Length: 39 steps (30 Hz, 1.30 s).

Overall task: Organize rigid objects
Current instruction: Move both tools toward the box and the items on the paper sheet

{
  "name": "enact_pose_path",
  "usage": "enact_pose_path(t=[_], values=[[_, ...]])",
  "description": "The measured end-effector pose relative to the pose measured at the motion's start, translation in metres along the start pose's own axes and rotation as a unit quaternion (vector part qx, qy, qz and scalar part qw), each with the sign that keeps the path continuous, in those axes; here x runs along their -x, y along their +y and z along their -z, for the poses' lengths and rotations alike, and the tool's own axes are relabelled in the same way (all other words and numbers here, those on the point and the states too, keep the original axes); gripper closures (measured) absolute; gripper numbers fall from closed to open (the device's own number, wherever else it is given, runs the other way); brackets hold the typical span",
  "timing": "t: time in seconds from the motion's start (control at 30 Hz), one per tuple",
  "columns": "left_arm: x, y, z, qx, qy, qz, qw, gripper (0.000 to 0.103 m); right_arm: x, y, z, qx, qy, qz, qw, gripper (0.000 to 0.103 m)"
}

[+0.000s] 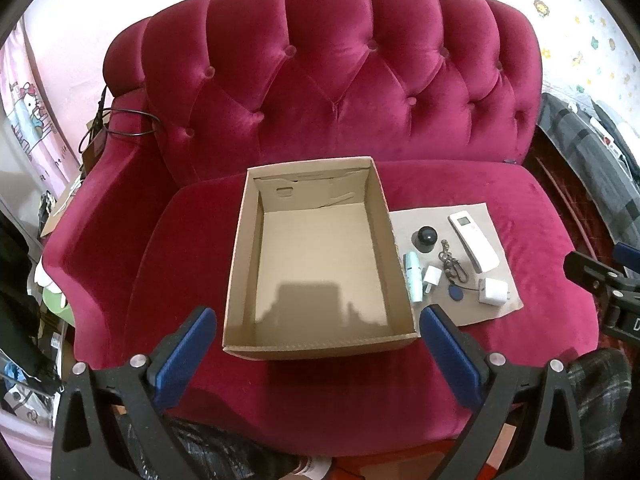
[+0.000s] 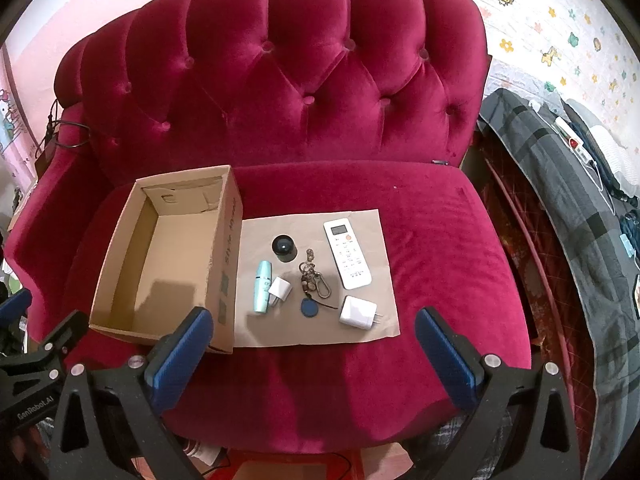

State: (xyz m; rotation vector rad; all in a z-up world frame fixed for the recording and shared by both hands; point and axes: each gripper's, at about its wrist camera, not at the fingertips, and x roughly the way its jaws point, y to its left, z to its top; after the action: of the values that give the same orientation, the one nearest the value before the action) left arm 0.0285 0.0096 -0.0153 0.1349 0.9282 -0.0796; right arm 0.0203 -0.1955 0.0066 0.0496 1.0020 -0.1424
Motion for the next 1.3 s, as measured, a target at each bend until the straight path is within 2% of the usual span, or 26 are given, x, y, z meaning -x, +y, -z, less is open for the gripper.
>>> enact_pose_path(t=[1.3], values=[[-0.048,0.009,-0.023,-0.013,0.023,0.030,0.9992,0.000,-0.051,0.004,-0.022,0.007,0.027,0.009,1.000,0.000]])
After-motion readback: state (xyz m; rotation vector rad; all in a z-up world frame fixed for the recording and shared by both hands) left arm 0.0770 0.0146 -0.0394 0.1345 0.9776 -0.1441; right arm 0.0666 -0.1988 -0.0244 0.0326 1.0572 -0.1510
